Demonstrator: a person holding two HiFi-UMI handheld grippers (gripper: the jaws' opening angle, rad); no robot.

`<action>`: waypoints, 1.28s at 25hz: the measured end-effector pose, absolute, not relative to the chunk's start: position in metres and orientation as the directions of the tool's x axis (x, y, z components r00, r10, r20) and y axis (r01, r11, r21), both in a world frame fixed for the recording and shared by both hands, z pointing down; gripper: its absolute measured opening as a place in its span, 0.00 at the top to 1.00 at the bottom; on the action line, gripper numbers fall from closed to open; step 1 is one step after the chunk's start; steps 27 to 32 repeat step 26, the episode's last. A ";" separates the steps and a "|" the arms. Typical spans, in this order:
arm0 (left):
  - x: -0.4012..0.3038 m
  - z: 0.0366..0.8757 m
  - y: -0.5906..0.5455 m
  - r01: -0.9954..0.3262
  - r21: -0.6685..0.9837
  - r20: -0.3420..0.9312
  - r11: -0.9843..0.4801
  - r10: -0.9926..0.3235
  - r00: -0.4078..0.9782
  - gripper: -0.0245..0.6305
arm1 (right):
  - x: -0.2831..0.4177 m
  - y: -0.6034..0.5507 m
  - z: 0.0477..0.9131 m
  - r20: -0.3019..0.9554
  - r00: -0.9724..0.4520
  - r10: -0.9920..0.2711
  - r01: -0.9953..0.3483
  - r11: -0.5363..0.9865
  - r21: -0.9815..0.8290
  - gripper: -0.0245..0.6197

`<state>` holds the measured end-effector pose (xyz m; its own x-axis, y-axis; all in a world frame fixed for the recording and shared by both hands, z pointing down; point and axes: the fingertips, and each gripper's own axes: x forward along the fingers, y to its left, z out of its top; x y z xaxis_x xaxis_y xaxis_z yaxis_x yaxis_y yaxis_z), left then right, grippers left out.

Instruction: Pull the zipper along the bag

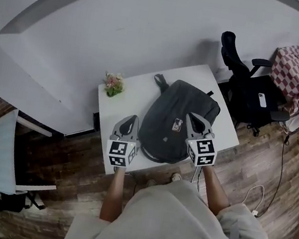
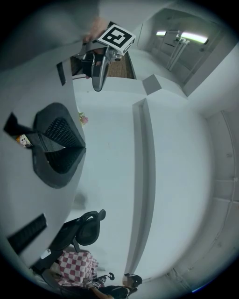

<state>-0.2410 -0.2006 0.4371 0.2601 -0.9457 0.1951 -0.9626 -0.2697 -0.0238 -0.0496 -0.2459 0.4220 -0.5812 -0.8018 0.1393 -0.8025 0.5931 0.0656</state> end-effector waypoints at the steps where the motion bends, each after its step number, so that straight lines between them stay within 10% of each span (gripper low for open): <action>1: -0.240 0.437 -0.200 -0.962 -0.023 0.196 -0.271 -0.945 0.262 0.92 | -0.049 -0.245 0.422 0.141 -0.581 -0.802 -0.803 0.593 0.066 0.94; 32: -0.233 0.440 -0.199 -0.960 -0.022 0.203 -0.278 -0.942 0.268 0.92 | -0.054 -0.236 0.433 0.177 -0.588 -0.789 -0.794 0.605 0.062 0.94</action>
